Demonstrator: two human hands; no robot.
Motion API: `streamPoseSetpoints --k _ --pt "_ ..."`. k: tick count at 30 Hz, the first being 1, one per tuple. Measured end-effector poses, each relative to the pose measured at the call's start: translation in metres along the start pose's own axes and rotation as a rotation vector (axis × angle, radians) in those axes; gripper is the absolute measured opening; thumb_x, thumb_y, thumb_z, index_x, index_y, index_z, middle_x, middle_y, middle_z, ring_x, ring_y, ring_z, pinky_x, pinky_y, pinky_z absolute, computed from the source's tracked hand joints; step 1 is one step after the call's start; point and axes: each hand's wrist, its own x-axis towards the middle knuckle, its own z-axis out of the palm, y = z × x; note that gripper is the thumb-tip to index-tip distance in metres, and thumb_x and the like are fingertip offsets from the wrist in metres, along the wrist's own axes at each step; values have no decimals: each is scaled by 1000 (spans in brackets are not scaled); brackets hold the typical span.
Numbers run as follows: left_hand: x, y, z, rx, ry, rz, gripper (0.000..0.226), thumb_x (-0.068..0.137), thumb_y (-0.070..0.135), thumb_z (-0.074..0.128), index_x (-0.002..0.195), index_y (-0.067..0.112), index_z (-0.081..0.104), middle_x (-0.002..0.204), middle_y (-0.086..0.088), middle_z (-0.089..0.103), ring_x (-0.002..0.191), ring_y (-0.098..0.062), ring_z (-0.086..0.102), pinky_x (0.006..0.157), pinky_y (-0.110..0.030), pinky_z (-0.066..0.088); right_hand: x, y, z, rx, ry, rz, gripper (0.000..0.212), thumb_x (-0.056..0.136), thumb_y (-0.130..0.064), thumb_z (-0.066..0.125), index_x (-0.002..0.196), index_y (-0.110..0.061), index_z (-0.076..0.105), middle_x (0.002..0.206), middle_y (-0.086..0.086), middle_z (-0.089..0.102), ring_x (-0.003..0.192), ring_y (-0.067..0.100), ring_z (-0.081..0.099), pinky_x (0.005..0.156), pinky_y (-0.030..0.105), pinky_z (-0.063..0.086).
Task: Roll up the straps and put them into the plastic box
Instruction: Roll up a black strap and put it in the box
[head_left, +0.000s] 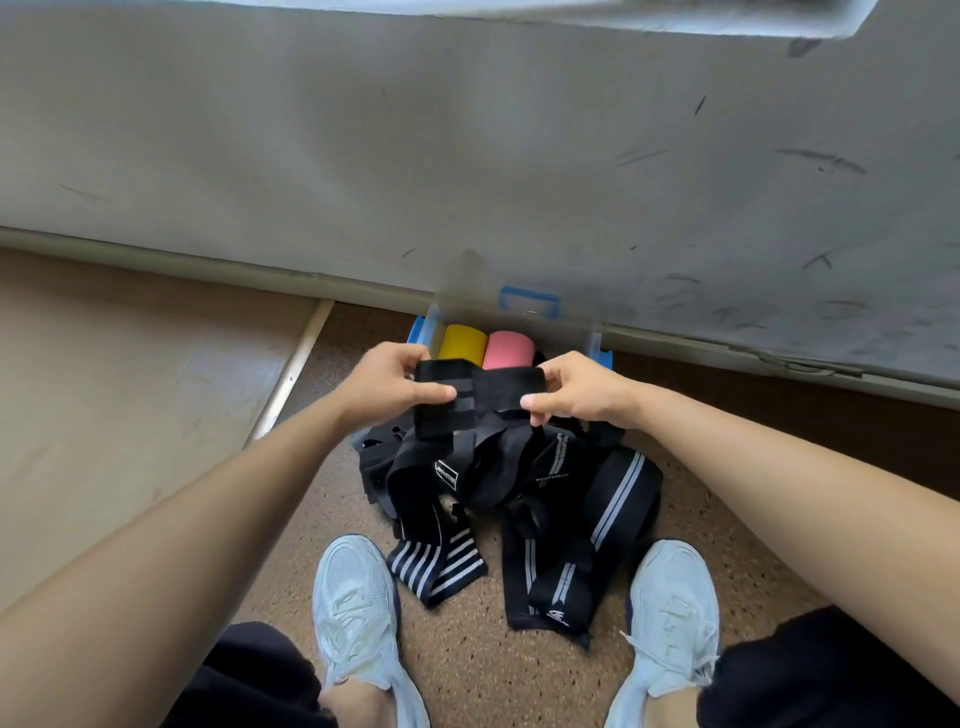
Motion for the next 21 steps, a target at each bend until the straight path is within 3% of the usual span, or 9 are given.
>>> streamPoseSetpoints --k 2,5,9,12,17,21 --pt "-2 -3 -13 19 117 -21 40 70 29 88 74 0 60 75 -14 69 72 -21 64 70 -41 53 3 6 4 38 91 -13 16 94 -8 72 92 8 72 82 16 76 67 12 66 61 14 49" --pt "-6 -10 -27 90 316 -49 35 75 22 87 68 5 57 64 -2 58 62 -16 51 61 -31 38 10 25 22 -189 142 -25 1 87 -12 76 87 -11 76 85 5 78 77 15 72 80 33 60" --pt "-12 -26 -32 179 400 -57 34 78 30 85 73 8 60 70 -7 65 65 -22 57 61 -37 47 8 52 56 -812 -28 -179 34 89 -33 73 121 -23 67 123 -2 68 115 20 61 99 39 47" --pt "-12 -37 -27 161 410 -57 36 80 34 84 72 11 58 68 -4 62 64 -19 55 62 -36 45 -2 81 64 -1217 -127 -177 50 94 -38 67 140 -24 54 143 1 55 124 25 56 101 41 38" --pt "-6 -52 -13 125 365 -96 38 79 40 84 68 18 55 66 1 62 65 -18 56 63 -35 43 -26 108 53 -1184 -159 10 64 98 -36 62 155 -30 35 130 0 63 120 25 60 96 40 40" --pt "-5 -55 1 126 342 -110 39 80 40 84 69 16 56 67 0 62 67 -17 55 62 -34 39 -34 114 48 -1140 -101 -96 52 94 -49 64 142 -30 52 122 -5 65 114 21 62 90 38 44"
